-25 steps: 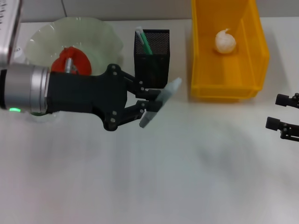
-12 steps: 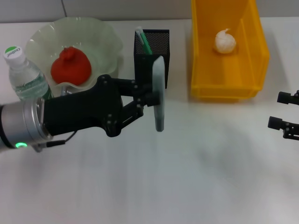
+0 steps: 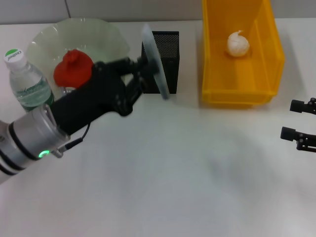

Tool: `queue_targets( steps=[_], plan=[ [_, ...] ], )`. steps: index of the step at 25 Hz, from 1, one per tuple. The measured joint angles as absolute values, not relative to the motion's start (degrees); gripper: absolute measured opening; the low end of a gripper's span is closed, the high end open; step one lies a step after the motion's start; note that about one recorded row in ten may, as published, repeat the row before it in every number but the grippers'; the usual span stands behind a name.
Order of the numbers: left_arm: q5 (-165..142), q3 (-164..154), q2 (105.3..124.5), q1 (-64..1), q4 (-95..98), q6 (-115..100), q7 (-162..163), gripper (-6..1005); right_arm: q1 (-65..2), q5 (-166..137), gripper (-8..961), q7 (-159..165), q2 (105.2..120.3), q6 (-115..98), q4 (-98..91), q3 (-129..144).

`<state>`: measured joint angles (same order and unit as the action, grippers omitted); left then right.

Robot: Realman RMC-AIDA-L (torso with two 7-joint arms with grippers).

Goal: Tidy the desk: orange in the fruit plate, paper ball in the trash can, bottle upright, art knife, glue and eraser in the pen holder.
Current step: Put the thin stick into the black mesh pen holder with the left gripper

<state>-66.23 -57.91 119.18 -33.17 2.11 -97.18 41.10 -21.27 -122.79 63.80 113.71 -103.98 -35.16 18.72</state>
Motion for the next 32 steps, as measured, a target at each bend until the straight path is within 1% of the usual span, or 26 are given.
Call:
queue_targets(
  steps=[4,5,7,9,13,14,23,32],
  plan=[
    [-63.7,-57.1,119.18,-35.1,-0.1,-95.4,40.4,140,-21.1,-122.8,794,63.6,113.89,-103.9,-34.9,18.7],
    [-63.2,-55.2,119.18,-37.5,-2.1,-93.5,39.7,141,-21.1,-122.8,794,63.3,114.16,-103.7,-34.7,18.7],
    [-63.2,-54.4,119.18,-38.2,-2.7,-92.7,39.6,144,-21.0,-122.8,794,63.1,114.32,-103.6,-34.7,18.7],
    [-63.6,-49.4,119.26,-41.3,-5.4,-88.4,39.3,147,-21.0,-122.8,794,62.8,114.91,-103.6,-34.6,18.9],
    [-63.8,-46.6,119.27,-43.2,-6.8,-86.0,39.0,152,-21.0,-122.9,794,62.8,115.09,-103.6,-34.6,19.1],
    [-63.8,-44.0,119.27,-44.7,-8.6,-84.0,37.4,153,-21.0,-122.9,795,62.8,115.13,-103.6,-34.6,19.2],
    [-66.5,-36.3,119.26,-47.6,-12.1,-77.5,32.8,166,-21.0,-122.9,795,62.9,115.17,-102.2,-34.6,19.2],
    [-80.3,-21.2,119.26,-47.3,-13.3,-71.9,27.7,178,-21.0,-122.9,794,62.8,115.22,-101.9,-34.9,19.3]
  ],
)
